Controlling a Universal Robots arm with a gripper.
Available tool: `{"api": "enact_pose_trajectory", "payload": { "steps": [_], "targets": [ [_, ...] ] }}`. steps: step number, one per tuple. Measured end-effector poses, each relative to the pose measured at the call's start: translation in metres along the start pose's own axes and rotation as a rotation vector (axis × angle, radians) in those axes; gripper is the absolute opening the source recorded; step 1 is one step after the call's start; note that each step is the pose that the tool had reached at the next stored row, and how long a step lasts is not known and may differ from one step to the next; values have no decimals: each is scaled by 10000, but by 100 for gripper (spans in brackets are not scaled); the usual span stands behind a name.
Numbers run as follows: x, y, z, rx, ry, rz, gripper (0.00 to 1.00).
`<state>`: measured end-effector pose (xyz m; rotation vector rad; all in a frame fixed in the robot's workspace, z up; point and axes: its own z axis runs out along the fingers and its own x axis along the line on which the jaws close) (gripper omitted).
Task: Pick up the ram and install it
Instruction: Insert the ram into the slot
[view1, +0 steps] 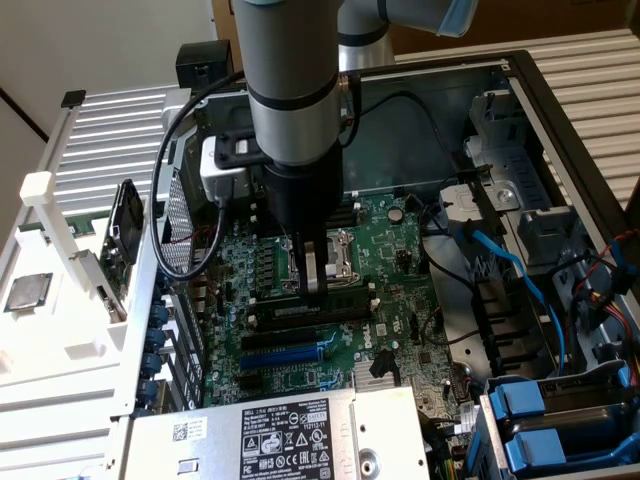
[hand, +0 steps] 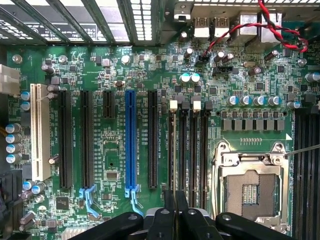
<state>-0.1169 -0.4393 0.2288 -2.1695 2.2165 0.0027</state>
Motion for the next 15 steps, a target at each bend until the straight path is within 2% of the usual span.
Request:
{"api": "enact_pose_trajectory", "payload": {
  "steps": [15],
  "targets": [
    [1, 0, 11, 0, -4, 0, 12]
  ]
}}
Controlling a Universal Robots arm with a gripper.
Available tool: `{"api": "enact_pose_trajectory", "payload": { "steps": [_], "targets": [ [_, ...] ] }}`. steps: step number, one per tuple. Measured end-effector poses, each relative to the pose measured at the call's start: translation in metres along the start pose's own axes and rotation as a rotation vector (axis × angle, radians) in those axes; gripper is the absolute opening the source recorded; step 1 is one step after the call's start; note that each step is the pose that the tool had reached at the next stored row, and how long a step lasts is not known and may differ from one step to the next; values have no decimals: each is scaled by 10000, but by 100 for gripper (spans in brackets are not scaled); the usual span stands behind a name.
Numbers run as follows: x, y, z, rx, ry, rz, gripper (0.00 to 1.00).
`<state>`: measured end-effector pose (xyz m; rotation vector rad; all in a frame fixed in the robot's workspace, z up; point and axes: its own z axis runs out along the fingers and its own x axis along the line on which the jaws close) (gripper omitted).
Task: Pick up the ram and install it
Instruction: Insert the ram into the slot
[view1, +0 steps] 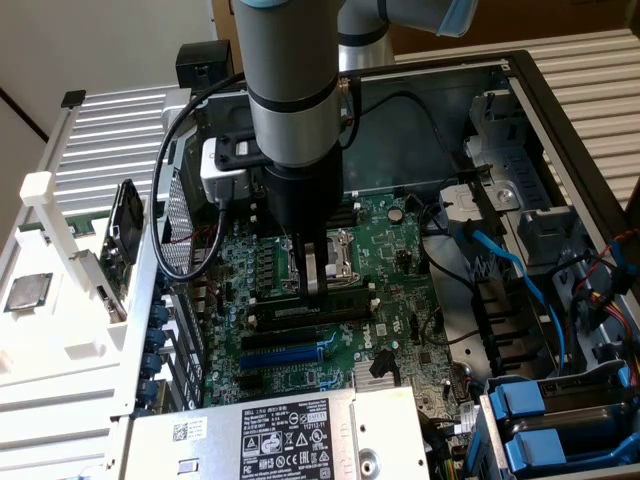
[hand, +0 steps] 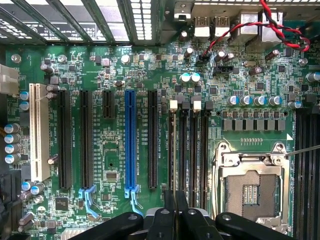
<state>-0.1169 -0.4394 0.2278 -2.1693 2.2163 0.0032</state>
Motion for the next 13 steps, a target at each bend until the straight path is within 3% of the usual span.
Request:
{"api": "enact_pose_trajectory", "payload": {
  "steps": [2, 3, 5, 6, 13],
  "targets": [
    [0, 0, 0, 2, 0, 0, 12],
    [0, 0, 0, 1, -1, 0, 20],
    [0, 0, 0, 1, -1, 0, 20],
    [0, 0, 0, 1, 0, -1, 26],
    [0, 0, 0, 0, 0, 0, 26]
  ]
}}
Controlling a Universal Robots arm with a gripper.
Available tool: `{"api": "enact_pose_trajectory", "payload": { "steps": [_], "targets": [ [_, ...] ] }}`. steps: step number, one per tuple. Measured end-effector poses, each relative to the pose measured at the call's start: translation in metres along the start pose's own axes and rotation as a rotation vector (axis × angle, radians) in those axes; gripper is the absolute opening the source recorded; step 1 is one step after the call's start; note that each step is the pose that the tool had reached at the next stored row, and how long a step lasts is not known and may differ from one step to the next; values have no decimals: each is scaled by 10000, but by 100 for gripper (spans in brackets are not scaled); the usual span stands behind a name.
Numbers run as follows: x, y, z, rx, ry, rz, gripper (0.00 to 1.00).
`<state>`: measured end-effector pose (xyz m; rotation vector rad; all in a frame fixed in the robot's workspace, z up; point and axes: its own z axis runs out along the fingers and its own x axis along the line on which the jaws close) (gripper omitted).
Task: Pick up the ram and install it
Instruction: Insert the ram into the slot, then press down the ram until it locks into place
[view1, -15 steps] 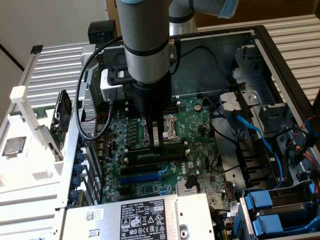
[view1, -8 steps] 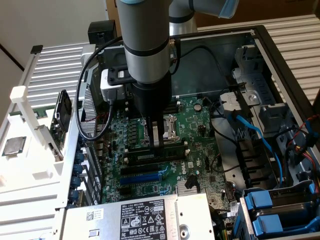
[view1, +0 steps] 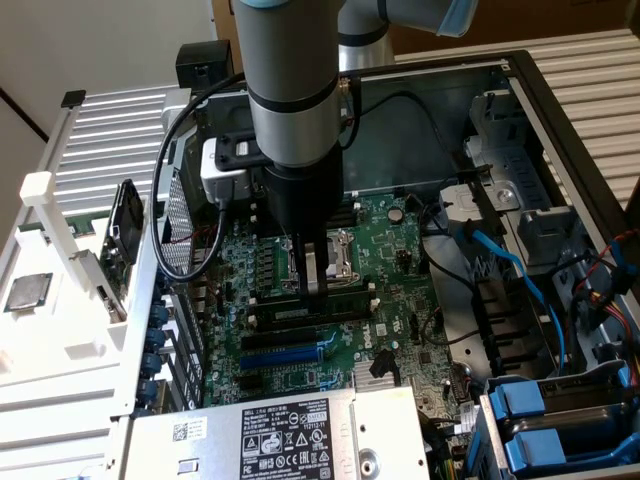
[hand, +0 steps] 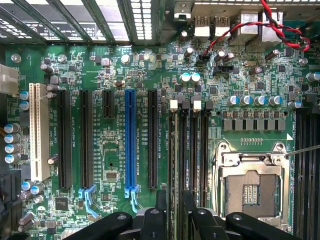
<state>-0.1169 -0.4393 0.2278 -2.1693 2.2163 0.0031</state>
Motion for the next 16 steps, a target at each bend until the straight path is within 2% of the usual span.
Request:
{"api": "enact_pose_trajectory", "payload": {
  "steps": [6, 9, 10, 11, 16],
  "targets": [
    [0, 0, -21, -1, 1, 1, 26],
    [-3, -2, -81, 0, 0, 1, 26],
    [-5, -4, -155, 0, -1, 1, 26],
    [-5, -4, -174, -1, 1, 1, 26],
    [-5, -5, -178, 0, 0, 0, 26]
  ]
}}
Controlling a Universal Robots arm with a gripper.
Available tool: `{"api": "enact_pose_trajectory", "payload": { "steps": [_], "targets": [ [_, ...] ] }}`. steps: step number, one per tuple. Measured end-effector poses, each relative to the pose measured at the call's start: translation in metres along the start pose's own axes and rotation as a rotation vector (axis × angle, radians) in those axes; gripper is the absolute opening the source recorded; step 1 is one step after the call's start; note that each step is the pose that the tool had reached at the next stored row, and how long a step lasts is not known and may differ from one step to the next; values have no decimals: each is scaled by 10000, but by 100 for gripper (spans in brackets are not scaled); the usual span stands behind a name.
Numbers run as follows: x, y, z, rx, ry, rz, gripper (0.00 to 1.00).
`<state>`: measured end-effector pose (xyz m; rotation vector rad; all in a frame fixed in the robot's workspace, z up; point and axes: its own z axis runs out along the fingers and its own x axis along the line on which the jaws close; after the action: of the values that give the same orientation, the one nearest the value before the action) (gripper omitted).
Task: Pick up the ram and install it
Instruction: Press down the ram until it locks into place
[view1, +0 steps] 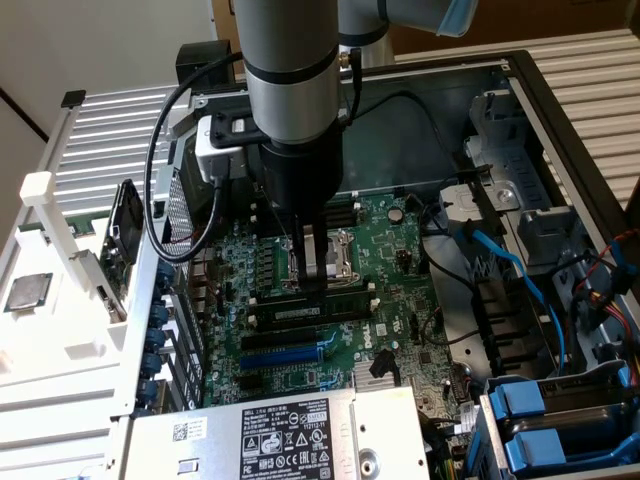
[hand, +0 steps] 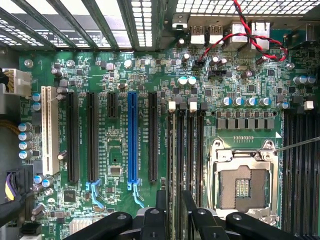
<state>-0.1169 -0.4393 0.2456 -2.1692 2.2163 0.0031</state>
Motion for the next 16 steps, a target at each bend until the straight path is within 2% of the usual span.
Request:
{"api": "enact_pose_trajectory", "payload": {
  "steps": [9, 11, 13, 16],
  "targets": [
    [0, 0, 0, 0, 0, 0, 26],
    [0, 0, 0, 0, 0, 0, 24],
    [0, 0, -1, 0, 0, 0, 11],
    [0, 0, -1, 0, 0, 0, 11]
  ]
}}
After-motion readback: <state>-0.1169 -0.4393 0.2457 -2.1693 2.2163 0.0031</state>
